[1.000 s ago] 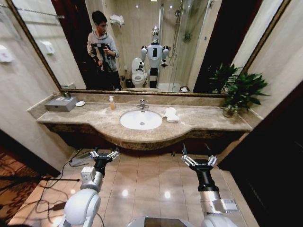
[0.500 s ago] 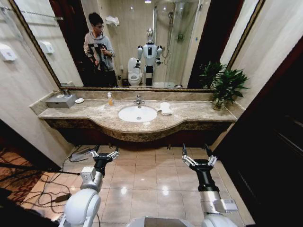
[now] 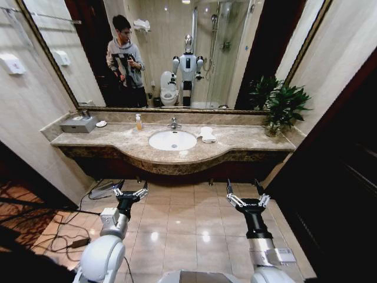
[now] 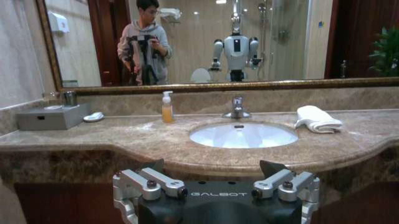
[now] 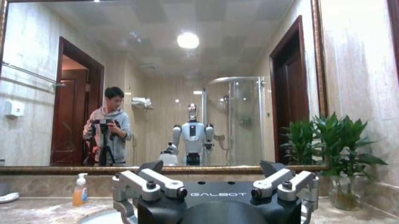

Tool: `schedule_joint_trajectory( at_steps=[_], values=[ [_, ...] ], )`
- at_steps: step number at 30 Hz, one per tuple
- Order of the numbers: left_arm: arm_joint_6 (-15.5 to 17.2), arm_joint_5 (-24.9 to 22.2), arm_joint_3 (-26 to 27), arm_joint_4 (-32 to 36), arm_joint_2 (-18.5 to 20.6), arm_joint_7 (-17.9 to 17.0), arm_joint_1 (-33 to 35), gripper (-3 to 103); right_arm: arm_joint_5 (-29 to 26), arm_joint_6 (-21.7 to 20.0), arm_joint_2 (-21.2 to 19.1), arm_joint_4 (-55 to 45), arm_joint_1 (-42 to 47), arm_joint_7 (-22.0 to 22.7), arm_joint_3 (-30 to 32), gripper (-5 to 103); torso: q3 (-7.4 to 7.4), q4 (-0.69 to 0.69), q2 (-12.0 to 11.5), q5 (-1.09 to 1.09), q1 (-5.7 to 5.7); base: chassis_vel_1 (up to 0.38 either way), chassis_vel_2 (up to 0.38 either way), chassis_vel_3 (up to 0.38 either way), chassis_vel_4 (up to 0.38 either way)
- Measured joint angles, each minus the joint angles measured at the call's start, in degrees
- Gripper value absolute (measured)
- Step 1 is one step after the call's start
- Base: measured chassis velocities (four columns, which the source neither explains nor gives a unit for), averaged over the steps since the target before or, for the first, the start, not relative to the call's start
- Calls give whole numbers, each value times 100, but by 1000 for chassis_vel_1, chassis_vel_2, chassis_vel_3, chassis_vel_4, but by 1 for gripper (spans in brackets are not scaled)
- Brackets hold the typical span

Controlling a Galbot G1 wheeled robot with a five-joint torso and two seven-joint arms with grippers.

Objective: Pick up the towel from the sink counter and wipe the mirror surface.

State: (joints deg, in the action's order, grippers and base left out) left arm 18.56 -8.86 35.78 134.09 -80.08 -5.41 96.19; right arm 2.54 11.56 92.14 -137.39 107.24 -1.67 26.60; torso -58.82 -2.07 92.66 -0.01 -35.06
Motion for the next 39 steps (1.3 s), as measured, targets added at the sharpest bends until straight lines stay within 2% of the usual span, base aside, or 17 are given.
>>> schedule_joint_trajectory(
  at_steps=[11, 39],
  values=[
    [0, 0, 1, 0, 0, 0, 1, 100, 0, 0, 0, 0, 1, 0, -2, 100, 2, -1, 3, 0, 4, 149, -134, -134, 144],
    [0, 0, 0, 0, 0, 0, -1, 100, 0, 0, 0, 0, 0, 0, 0, 100, 0, 0, -1, 1, -1, -3, 3, 4, -2]
  ],
)
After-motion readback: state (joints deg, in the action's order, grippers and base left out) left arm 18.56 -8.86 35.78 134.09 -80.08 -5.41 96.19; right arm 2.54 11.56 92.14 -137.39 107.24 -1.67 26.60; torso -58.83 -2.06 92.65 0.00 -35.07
